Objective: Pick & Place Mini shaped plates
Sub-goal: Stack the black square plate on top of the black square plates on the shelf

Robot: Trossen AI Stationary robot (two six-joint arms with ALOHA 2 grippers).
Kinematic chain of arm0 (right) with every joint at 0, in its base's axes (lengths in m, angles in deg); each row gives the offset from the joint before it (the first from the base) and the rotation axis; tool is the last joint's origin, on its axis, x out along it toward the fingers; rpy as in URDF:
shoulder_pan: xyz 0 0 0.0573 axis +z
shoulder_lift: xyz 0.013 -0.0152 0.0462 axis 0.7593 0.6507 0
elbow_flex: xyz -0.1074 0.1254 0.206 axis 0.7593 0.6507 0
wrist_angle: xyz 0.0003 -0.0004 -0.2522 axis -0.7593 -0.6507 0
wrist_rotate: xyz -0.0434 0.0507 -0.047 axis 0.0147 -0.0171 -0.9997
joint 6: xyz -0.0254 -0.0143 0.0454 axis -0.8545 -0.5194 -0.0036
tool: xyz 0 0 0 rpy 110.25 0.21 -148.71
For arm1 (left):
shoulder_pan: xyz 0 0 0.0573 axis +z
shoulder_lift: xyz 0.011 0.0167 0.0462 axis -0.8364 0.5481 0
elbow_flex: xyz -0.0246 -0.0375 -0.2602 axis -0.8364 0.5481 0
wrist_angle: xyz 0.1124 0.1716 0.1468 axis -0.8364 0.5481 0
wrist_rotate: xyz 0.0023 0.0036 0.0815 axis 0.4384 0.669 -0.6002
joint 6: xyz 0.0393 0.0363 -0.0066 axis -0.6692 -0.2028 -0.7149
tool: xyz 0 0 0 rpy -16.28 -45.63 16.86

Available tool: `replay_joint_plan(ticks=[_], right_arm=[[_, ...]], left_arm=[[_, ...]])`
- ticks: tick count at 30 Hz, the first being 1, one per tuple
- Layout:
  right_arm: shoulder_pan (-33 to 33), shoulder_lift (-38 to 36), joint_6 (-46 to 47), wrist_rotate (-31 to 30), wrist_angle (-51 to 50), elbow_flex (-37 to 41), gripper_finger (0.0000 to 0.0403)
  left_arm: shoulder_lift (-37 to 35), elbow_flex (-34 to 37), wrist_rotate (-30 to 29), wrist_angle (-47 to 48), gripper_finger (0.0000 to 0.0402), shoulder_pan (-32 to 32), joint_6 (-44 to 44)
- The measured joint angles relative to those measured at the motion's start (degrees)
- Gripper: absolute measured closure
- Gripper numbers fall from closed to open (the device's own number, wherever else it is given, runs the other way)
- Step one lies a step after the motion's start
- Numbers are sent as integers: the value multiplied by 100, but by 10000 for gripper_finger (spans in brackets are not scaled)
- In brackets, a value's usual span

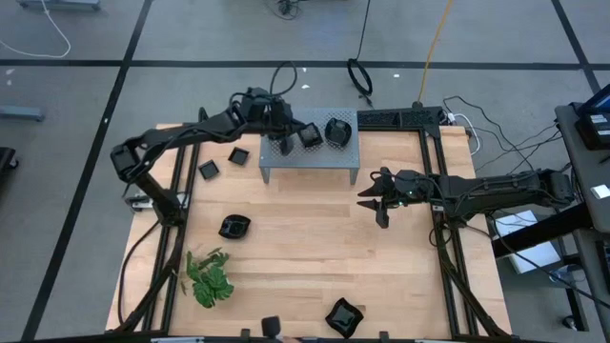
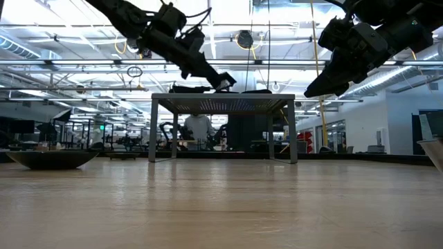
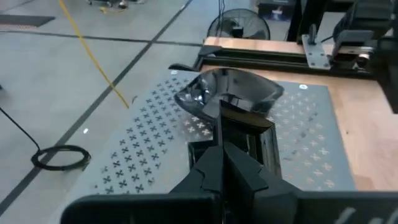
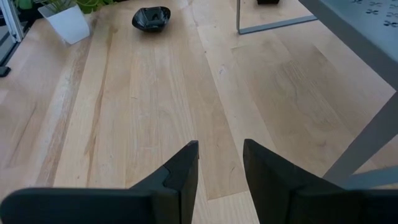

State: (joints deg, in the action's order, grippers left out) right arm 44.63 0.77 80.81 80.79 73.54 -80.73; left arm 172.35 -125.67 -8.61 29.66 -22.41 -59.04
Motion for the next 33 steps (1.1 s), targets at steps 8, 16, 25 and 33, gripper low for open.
replay_joint_plan(ticks=[8,16,25,33], right_arm=[[0,0,-1,0,0,0,287],[0,0,-1,0,0,0,287],[0,0,-1,0,0,0,287],[1,0,-1,0,0,0,287]], left_arm=[[150,0,295,-370,398,100,62],[150,0,308,-381,399,98,311],[150,0,266,-560,396,2,639],[148,0,48,-550,398,-110,623]])
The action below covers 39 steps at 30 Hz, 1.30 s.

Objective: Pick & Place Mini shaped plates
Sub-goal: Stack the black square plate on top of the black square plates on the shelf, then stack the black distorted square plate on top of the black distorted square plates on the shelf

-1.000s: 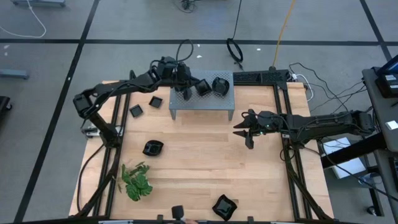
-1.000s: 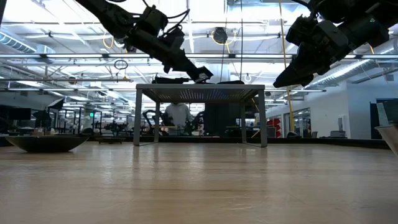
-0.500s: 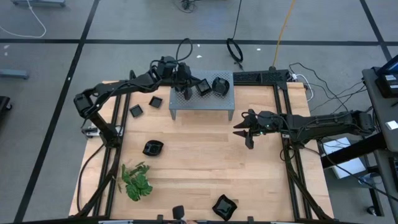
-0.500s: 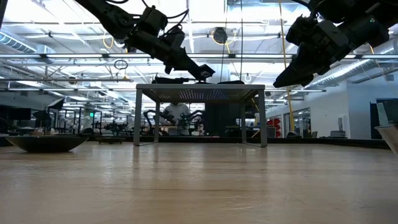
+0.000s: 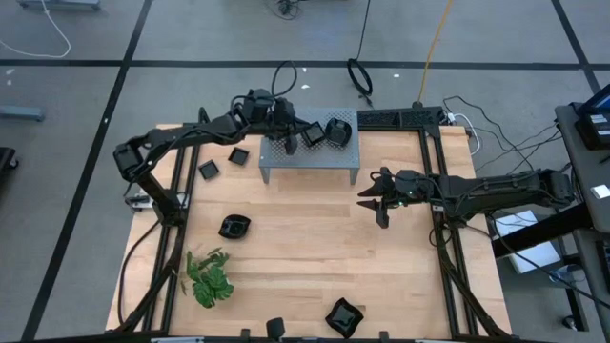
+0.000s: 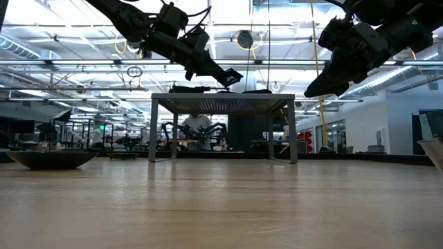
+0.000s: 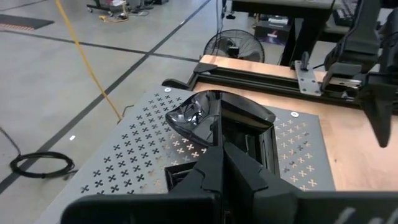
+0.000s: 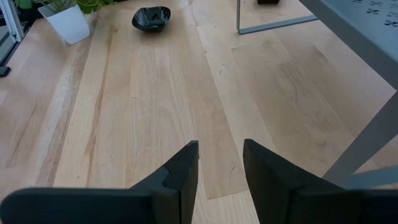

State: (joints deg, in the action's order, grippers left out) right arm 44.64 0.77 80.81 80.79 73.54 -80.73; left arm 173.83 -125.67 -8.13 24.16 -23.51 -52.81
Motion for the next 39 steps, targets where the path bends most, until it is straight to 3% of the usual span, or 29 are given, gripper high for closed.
replay_joint_plan(ticks=[6,15,19,28,33,39], right_arm=[[0,0,1,0,0,0,287],[1,0,2,0,0,0,287],[-1,0,0,0,0,0,287],[0,0,0,0,0,0,287],[0,0,1,0,0,0,287],[-1,0,0,0,0,0,287]], left_arm=[[0,0,-154,103,381,-7,-11],[-2,0,-260,230,388,-7,-56],[-2,0,-351,153,350,-7,-51],[-2,0,-674,-112,246,-66,-922],[-2,0,-660,-148,219,-203,-449],[-2,0,-651,-113,215,-569,-122]])
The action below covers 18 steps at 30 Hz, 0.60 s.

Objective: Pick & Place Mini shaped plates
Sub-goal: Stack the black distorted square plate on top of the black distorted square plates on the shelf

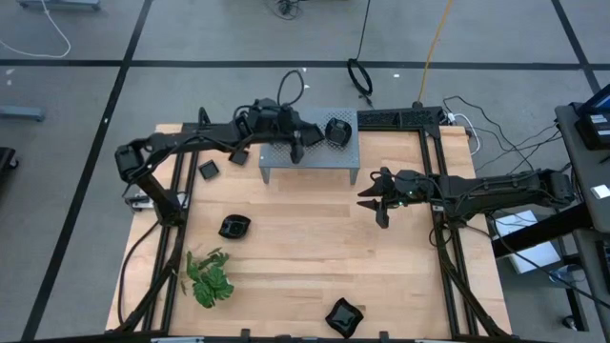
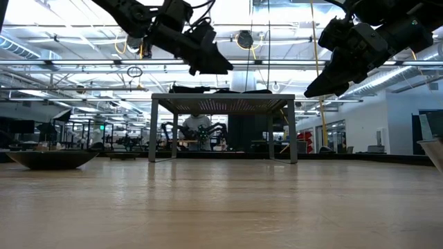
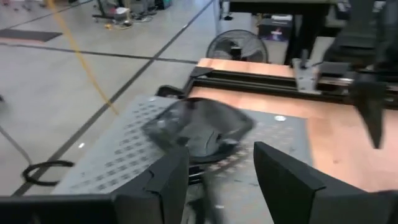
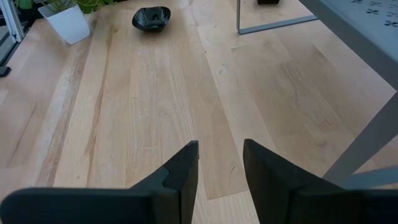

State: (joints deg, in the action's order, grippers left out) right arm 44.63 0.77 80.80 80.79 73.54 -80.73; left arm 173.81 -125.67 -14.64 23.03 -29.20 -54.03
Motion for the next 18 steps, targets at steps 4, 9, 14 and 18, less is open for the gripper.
replay_joint_plan(ticks=[4,9,14,18], right_arm=[[0,0,0,0,0,0,287],[1,0,51,0,0,0,287],[0,0,-2,0,0,0,287],[2,-2,2,0,103,-1,287]], left_arm=[[0,0,2,1,215,-352,35],[0,0,13,225,215,-919,264],[-119,4,18,923,215,-1469,541],[-454,2,15,1644,215,-1813,782]])
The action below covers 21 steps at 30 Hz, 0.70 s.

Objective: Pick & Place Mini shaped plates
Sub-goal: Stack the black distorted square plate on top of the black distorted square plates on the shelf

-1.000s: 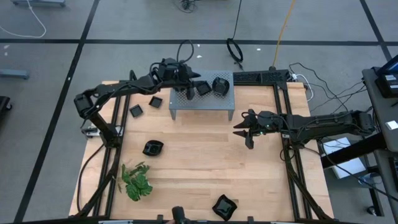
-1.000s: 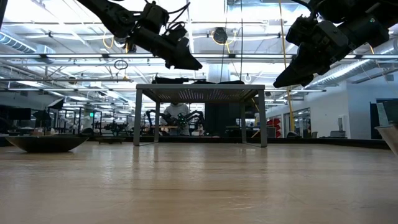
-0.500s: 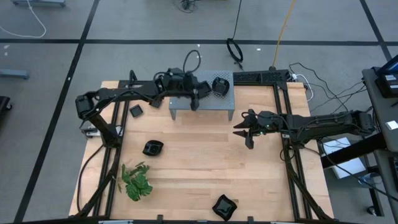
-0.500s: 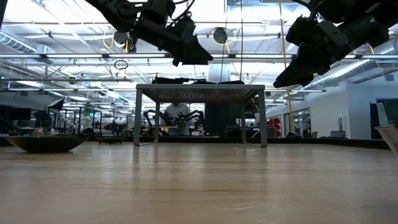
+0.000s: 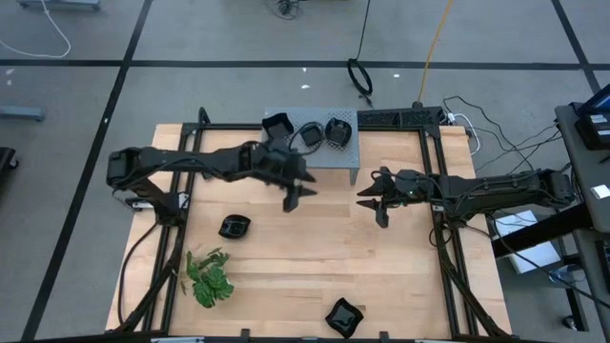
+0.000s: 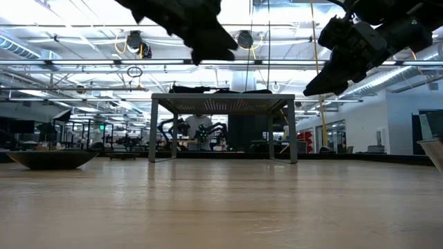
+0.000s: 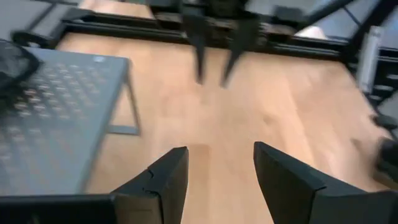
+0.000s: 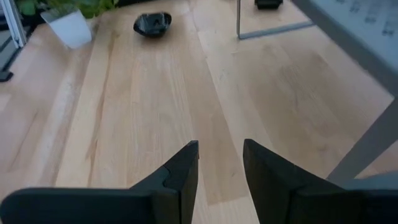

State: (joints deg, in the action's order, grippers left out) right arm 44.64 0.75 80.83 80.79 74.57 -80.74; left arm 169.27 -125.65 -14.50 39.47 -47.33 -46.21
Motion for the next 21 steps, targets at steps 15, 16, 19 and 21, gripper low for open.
replay_joint_plan(ticks=[15,16,19,21], right_arm=[[1,-1,1590,75,1756,-1,287],[1,-1,1711,32,1842,-1,287],[-2,-1,1887,-8,2068,-1,287],[-2,5,1889,-11,2276,-1,287]], left_arm=[[-1945,-13,-323,1756,215,-1098,389],[-2005,0,-323,1955,215,-1172,472],[-2081,-4,-323,2355,215,-1373,758],[-2086,0,-345,2682,215,-1516,1000]])
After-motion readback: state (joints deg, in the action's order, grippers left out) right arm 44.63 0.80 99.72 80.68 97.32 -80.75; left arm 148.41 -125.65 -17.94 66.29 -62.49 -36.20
